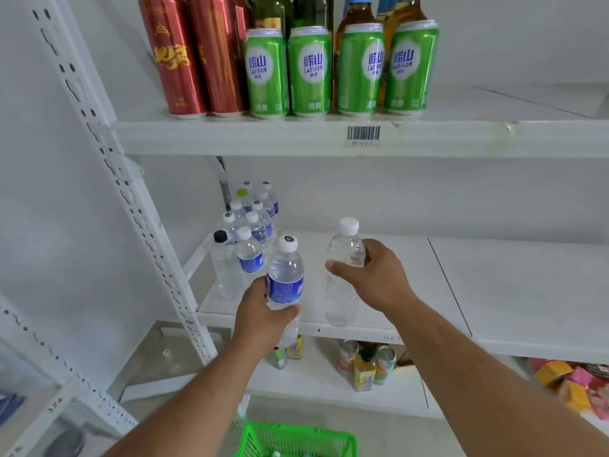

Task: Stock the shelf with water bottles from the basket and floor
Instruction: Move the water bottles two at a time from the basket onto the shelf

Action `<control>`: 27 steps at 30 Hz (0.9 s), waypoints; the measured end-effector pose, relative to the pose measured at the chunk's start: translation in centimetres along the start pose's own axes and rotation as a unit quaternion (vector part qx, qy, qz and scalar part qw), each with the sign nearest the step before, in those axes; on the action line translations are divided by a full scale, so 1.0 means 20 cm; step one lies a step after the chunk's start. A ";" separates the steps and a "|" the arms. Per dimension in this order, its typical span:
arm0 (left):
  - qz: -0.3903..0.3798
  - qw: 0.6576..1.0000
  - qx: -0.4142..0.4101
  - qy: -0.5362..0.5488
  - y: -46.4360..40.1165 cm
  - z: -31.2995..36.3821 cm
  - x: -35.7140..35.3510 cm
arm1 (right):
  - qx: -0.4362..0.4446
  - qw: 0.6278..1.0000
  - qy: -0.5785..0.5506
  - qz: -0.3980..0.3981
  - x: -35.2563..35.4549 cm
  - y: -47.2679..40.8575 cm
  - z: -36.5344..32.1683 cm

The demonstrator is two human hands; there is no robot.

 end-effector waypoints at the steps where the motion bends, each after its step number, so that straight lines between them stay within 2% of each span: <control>1: -0.004 1.000 -0.002 0.002 -0.03 0.00 0.00 | -0.004 1.000 0.003 0.000 -0.01 -0.02 0.00; 16: -0.038 0.998 -0.030 0.028 -0.51 -0.07 -0.14 | -0.040 0.999 0.013 0.003 -0.17 -0.35 0.01; 27: 0.026 0.999 -0.010 0.044 -0.99 -0.10 -0.40 | -0.058 0.997 0.008 -0.055 -0.35 -0.92 0.26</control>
Point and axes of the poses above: each hand's wrist, its own y-axis away from the middle knuckle, its own x-axis out of the back of the hand, z = x × y, the point moved 10 cm from there along -y, towards the middle knuckle, and after that the axes turned 3 degrees about y, right-handed, at the moved point
